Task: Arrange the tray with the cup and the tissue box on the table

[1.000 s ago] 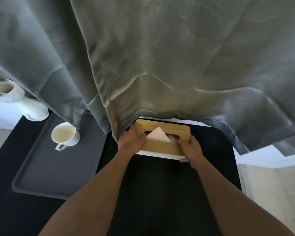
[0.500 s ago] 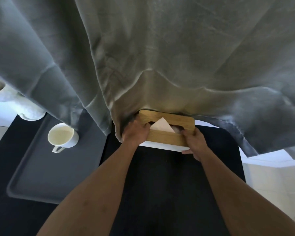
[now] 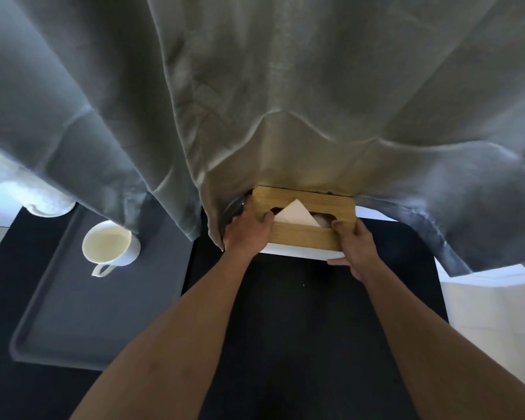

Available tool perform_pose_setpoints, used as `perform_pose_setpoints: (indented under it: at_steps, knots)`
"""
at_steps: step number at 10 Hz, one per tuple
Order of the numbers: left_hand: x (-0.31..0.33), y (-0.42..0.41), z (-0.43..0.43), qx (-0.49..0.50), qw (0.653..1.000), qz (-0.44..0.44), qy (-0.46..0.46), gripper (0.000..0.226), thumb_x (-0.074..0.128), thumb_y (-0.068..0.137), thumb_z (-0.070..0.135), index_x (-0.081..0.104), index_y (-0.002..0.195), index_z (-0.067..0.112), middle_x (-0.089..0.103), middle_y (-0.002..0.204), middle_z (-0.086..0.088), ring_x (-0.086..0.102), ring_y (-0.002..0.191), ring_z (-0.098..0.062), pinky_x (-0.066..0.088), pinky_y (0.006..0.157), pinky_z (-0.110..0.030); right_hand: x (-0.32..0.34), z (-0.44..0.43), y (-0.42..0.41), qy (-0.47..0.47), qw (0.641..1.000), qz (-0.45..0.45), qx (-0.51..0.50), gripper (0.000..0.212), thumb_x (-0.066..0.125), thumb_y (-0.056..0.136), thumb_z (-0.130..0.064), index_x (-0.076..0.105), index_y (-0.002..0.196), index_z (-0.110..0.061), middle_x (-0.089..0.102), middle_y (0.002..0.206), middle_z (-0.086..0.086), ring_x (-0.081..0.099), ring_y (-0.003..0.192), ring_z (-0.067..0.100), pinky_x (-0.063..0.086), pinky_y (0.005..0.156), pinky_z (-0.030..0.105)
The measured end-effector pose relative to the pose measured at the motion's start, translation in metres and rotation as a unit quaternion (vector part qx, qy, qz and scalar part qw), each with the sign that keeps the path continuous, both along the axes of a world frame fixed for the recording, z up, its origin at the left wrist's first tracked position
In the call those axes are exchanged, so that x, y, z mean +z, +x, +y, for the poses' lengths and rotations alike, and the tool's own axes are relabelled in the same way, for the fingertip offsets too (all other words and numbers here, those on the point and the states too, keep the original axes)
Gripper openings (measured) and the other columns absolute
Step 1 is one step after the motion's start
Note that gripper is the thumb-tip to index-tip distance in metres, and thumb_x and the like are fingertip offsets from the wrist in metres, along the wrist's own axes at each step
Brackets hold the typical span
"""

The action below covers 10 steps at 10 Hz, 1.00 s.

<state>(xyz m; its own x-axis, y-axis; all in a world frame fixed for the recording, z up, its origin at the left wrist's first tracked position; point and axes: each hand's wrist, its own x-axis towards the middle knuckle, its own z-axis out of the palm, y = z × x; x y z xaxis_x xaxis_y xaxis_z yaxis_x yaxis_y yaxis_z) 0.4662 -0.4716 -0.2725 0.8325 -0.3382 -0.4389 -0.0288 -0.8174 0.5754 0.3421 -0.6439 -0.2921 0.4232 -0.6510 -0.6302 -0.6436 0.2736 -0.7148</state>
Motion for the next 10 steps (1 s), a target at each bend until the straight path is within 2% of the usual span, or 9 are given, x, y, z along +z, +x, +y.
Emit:
perform_pose_setpoints:
  at_steps: [2,3,4,5,6,7,8,9,10]
  knots:
    - [-0.003,0.006,0.0,-0.014,0.998,0.061,-0.03,0.071,0.037,0.092,0.049,0.002,0.151,0.032,0.039,0.147,-0.013,0.045,0.127,-0.037,0.038,0.103,-0.051,0.006,0.002,0.004,-0.034,0.999,0.017,0.004,0.06,0.055,0.092,-0.049,0.038,0.145,-0.026,0.046,0.132,0.007,0.051,0.119,0.035,0.058,0.081,0.055]
    - [-0.002,0.0,0.008,0.017,0.993,0.097,-0.062,0.072,0.038,0.095,0.046,0.003,0.153,0.023,0.04,0.146,-0.015,0.049,0.118,-0.032,0.04,0.089,-0.042,0.007,0.011,0.0,-0.086,0.996,0.023,0.006,0.058,0.045,0.095,-0.053,0.039,0.142,-0.018,0.048,0.125,0.007,0.05,0.108,0.028,0.054,0.09,0.056]
    - [-0.003,-0.012,0.026,0.059,0.991,0.099,-0.07,0.071,0.038,0.096,0.046,0.006,0.154,0.017,0.037,0.149,-0.016,0.052,0.113,-0.026,0.046,0.083,-0.034,0.005,0.025,-0.012,-0.083,0.995,0.034,-0.038,0.054,0.028,0.101,-0.047,0.038,0.142,-0.013,0.05,0.12,0.01,0.05,0.103,0.024,0.048,0.099,0.055]
    - [0.002,-0.025,0.042,0.049,0.994,0.084,-0.054,0.068,0.038,0.099,0.045,0.013,0.153,0.014,0.033,0.153,-0.014,0.055,0.114,-0.023,0.047,0.087,-0.033,0.012,0.04,-0.029,-0.058,0.996,0.038,-0.054,0.053,0.026,0.103,-0.044,0.037,0.142,-0.012,0.048,0.114,0.008,0.05,0.096,0.021,0.047,0.1,0.054]
    - [0.013,-0.036,0.053,0.039,0.994,0.058,-0.087,0.06,0.042,0.098,0.042,0.025,0.15,0.016,0.047,0.144,-0.013,0.052,0.123,-0.029,0.043,0.097,-0.04,0.021,0.053,-0.044,-0.052,0.997,0.025,-0.051,0.051,0.028,0.102,-0.045,0.039,0.14,-0.012,0.049,0.098,0.004,0.05,0.079,0.016,0.051,0.095,0.053]
    - [0.032,-0.054,0.064,0.017,0.992,0.015,-0.124,0.045,0.044,0.099,0.035,0.041,0.14,0.015,0.06,0.128,-0.01,0.058,0.107,-0.022,0.041,0.083,-0.033,0.035,0.067,-0.056,-0.065,0.997,0.001,-0.03,0.054,0.027,0.102,-0.049,0.041,0.138,-0.012,0.052,0.108,0.008,0.053,0.082,0.017,0.053,0.093,0.051]
    - [0.051,-0.076,0.079,-0.009,0.99,-0.021,-0.139,0.04,0.046,0.098,0.033,0.048,0.133,0.015,0.064,0.119,-0.008,0.061,0.104,-0.024,0.047,0.086,-0.036,0.051,0.081,-0.069,-0.064,0.997,-0.025,-0.016,0.056,0.027,0.101,-0.05,0.045,0.138,-0.012,0.056,0.114,0.01,0.056,0.085,0.019,0.053,0.093,0.05]
    - [0.062,-0.098,0.099,-0.026,0.991,-0.043,-0.125,0.04,0.048,0.098,0.032,0.05,0.133,0.014,0.066,0.12,-0.008,0.061,0.109,-0.026,0.048,0.093,-0.037,0.068,0.101,-0.087,-0.049,0.998,-0.049,-0.009,0.053,0.029,0.101,-0.048,0.049,0.136,-0.014,0.057,0.109,0.007,0.057,0.088,0.019,0.053,0.092,0.047]
    - [0.071,-0.124,0.12,-0.023,0.987,-0.072,-0.14,0.038,0.051,0.097,0.029,0.053,0.132,0.014,0.067,0.119,-0.007,0.063,0.104,-0.022,0.051,0.092,-0.036,0.079,0.123,-0.112,-0.053,0.996,-0.068,0.014,0.051,0.028,0.101,-0.05,0.056,0.126,-0.016,0.06,0.105,0.006,0.058,0.09,0.019,0.053,0.09,0.046]
